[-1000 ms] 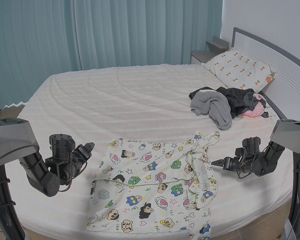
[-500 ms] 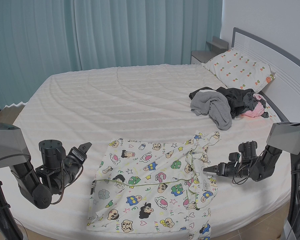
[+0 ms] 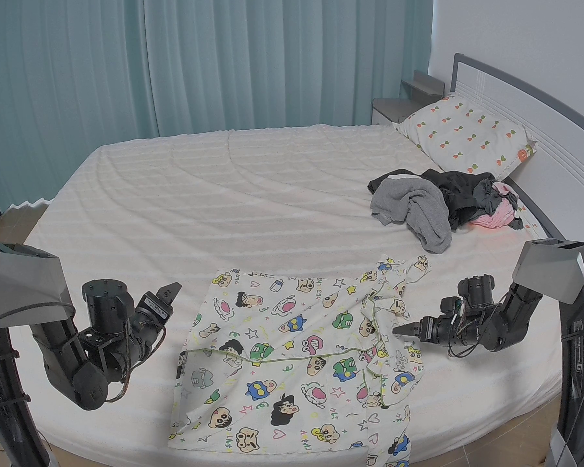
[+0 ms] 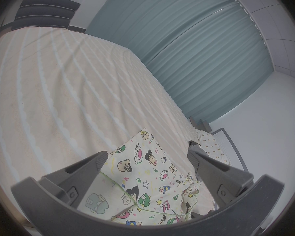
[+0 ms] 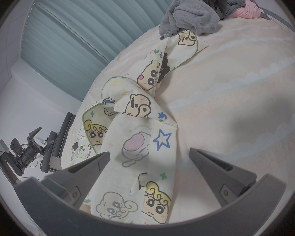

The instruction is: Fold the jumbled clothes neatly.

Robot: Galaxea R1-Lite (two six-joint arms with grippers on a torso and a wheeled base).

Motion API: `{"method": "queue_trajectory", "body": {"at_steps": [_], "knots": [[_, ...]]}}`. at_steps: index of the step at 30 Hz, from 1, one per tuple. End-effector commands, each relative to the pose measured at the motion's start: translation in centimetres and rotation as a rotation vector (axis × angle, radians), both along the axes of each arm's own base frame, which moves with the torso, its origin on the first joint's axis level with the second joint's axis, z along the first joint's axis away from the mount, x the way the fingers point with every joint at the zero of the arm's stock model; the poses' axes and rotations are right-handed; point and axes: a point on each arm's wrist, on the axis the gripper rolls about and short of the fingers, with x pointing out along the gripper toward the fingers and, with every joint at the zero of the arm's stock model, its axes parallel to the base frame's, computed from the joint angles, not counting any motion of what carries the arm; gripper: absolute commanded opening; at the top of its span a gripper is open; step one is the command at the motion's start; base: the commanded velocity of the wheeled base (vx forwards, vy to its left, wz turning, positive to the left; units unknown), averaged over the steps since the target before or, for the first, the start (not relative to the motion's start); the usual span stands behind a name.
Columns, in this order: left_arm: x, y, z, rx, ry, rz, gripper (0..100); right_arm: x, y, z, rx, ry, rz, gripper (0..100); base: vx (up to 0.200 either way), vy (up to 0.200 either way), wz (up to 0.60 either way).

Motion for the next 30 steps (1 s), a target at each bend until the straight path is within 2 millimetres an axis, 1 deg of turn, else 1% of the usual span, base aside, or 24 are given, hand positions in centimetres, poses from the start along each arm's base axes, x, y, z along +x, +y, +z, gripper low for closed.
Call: {"method": "queue_trajectory", "body": {"at_steps": [1,11,14,15,16,17,20,24,30], "knots": [[0.0,0.0,-0.2,0.002,0.008,0.001,100,0.2,0.1,-0.1,0.001,-0.002,0.003,0,0.0,0.0,0.0],[0.1,0.0,-0.2,0.008,0.002,0.023,100,0.1,0.0,0.0,0.002,0.002,0.001,0,0.0,0.0,0.0],[0.0,0.0,-0.2,0.011,0.004,0.024,100,-0.1,-0.5,0.4,0.001,-0.001,-0.015,0,0.0,0.0,0.0],[0.0,0.0,-0.3,0.013,0.005,0.024,100,0.0,-0.8,1.0,0.0,-0.015,-0.024,0,0.0,0.0,0.0],[0.0,0.0,-0.3,0.014,0.005,0.026,100,0.0,-0.8,1.1,0.0,-0.016,-0.026,0,0.0,0.0,0.0],[0.0,0.1,-0.3,0.017,0.004,0.031,100,0.2,-1.5,2.0,-0.006,-0.037,-0.052,0,0.0,0.0,0.0],[0.0,0.1,-0.3,0.021,0.005,0.036,100,0.1,-2.6,3.1,-0.019,-0.031,-0.092,0,0.0,0.0,0.0],[0.0,0.1,-0.3,0.021,0.005,0.036,100,-0.2,-4.4,3.5,-0.046,-0.005,-0.154,0,0.0,0.0,0.0],[0.0,0.1,-0.6,0.031,0.014,0.033,100,-0.4,-6.3,3.7,-0.088,-0.006,-0.232,0,0.0,0.0,0.0]]}}
